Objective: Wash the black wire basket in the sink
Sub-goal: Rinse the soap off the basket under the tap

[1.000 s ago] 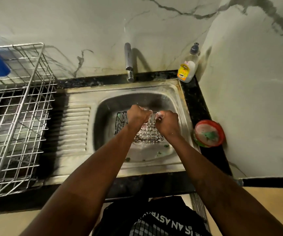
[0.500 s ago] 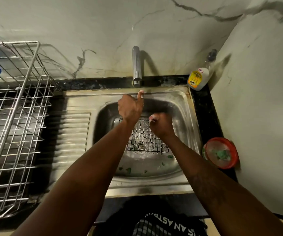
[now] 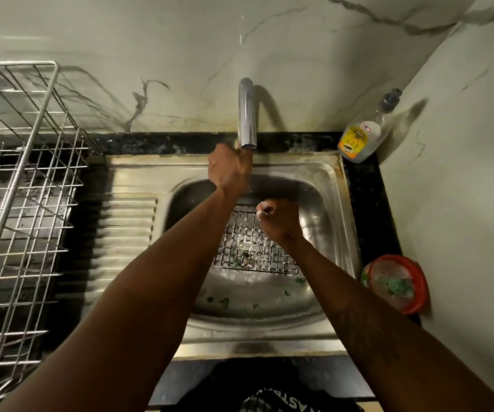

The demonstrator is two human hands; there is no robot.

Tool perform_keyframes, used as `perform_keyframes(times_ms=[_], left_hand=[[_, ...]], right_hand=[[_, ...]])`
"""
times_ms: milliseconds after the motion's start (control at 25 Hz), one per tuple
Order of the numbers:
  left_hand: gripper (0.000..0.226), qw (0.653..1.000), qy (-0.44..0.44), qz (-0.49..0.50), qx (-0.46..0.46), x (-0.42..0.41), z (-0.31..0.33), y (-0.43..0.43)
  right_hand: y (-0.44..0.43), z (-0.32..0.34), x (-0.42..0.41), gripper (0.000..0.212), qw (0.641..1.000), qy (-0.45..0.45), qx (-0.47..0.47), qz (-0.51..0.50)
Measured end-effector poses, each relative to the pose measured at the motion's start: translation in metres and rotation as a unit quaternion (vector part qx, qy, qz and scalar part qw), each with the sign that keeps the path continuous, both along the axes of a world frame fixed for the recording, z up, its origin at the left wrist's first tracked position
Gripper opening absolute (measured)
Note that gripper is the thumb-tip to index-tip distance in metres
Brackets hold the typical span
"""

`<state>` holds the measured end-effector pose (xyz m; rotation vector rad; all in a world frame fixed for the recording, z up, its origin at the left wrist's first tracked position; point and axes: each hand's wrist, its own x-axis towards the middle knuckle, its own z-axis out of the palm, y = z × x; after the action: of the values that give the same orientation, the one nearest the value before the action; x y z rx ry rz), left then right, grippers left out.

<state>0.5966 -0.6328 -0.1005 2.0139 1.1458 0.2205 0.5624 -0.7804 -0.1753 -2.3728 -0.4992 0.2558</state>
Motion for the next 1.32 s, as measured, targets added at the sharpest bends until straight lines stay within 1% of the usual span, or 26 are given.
perform_keyframes(times_ms=[40, 120, 200, 240, 280, 320, 360, 400, 440, 480, 520, 560, 600, 640, 720, 800, 880, 1000, 1040, 1120, 1240, 1320], left_hand=[[0.026, 1.000, -0.001, 0.014, -0.023, 0.002, -0.004, 0.001], [0.037, 0.990, -0.024, 0.064, -0.126, 0.005, -0.016, 0.013], [0.053, 0.960, -0.058, 0.092, -0.259, 0.000, -0.028, 0.030], [0.058, 0.943, -0.066, 0.103, -0.309, -0.004, -0.030, 0.035], [0.061, 0.934, -0.060, 0.106, -0.336, -0.008, -0.031, 0.037], [0.062, 0.933, -0.049, 0.104, -0.340, -0.011, -0.030, 0.037], [0.062, 0.946, -0.026, 0.091, -0.310, -0.014, -0.031, 0.036], [0.060, 0.966, -0.005, 0.065, -0.250, -0.018, -0.032, 0.033], [0.053, 0.986, 0.010, 0.015, -0.167, -0.027, -0.040, 0.031], [0.042, 0.995, 0.017, -0.061, -0.082, -0.035, -0.050, 0.029], [0.029, 0.987, 0.035, -0.159, -0.004, -0.047, -0.060, 0.024], [0.019, 0.963, 0.067, -0.253, 0.060, -0.059, -0.070, 0.021], [0.015, 0.934, 0.097, -0.325, 0.108, -0.066, -0.084, 0.019], [0.016, 0.911, 0.125, -0.373, 0.126, -0.072, -0.097, 0.019], [0.022, 0.883, 0.170, -0.418, 0.128, -0.071, -0.120, 0.023], [0.028, 0.869, 0.182, -0.445, 0.116, -0.067, -0.126, 0.024], [0.026, 0.869, 0.166, -0.454, 0.101, -0.061, -0.136, 0.026], [0.024, 0.872, 0.145, -0.459, 0.086, -0.056, -0.140, 0.033], [0.024, 0.870, 0.134, -0.467, 0.083, -0.056, -0.145, 0.039], [0.023, 0.867, 0.117, -0.478, 0.079, -0.068, -0.156, 0.046], [0.022, 0.876, 0.096, -0.465, 0.085, -0.081, -0.163, 0.044], [0.022, 0.890, 0.110, -0.435, 0.085, -0.077, -0.165, 0.048]], right_hand=[[0.001, -0.001, -0.001, 0.014, 1.000, 0.006, 0.006, -0.005], [0.000, -0.001, -0.004, 0.012, 1.000, 0.021, 0.016, -0.012], [0.000, -0.003, -0.004, 0.010, 0.999, 0.042, 0.018, -0.022], [0.001, -0.006, -0.004, 0.010, 0.998, 0.049, 0.015, -0.023], [0.003, -0.009, -0.005, 0.012, 0.998, 0.052, 0.012, -0.020], [0.005, -0.011, -0.006, 0.015, 0.999, 0.050, 0.011, -0.015], [0.008, -0.014, -0.006, 0.018, 0.999, 0.040, 0.009, -0.014], [0.009, -0.016, -0.005, 0.020, 1.000, 0.025, 0.003, -0.013], [0.012, -0.020, -0.003, 0.020, 1.000, 0.019, -0.002, -0.009], [0.014, -0.021, -0.001, 0.019, 1.000, 0.017, -0.006, 0.000], [0.017, -0.022, 0.000, 0.024, 1.000, 0.018, -0.019, 0.015], [0.019, -0.027, 0.002, 0.033, 0.998, 0.018, -0.051, 0.038], [0.020, -0.035, 0.004, 0.042, 0.994, 0.015, -0.092, 0.065], [0.021, -0.042, 0.005, 0.048, 0.986, 0.012, -0.136, 0.096], [0.021, -0.056, 0.009, 0.052, 0.968, 0.011, -0.206, 0.145], [0.017, -0.060, 0.014, 0.054, 0.962, 0.014, -0.218, 0.162], [0.016, -0.067, 0.019, 0.054, 0.965, 0.013, -0.208, 0.157], [0.023, -0.072, 0.025, 0.042, 0.962, -0.023, -0.211, 0.170], [0.028, -0.077, 0.025, 0.036, 0.960, -0.023, -0.216, 0.176], [0.037, -0.083, 0.022, 0.030, 0.951, 0.005, -0.234, 0.203], [0.045, -0.092, 0.021, 0.031, 0.939, -0.002, -0.242, 0.243], [0.049, -0.093, 0.028, 0.039, 0.939, 0.022, -0.232, 0.252]])
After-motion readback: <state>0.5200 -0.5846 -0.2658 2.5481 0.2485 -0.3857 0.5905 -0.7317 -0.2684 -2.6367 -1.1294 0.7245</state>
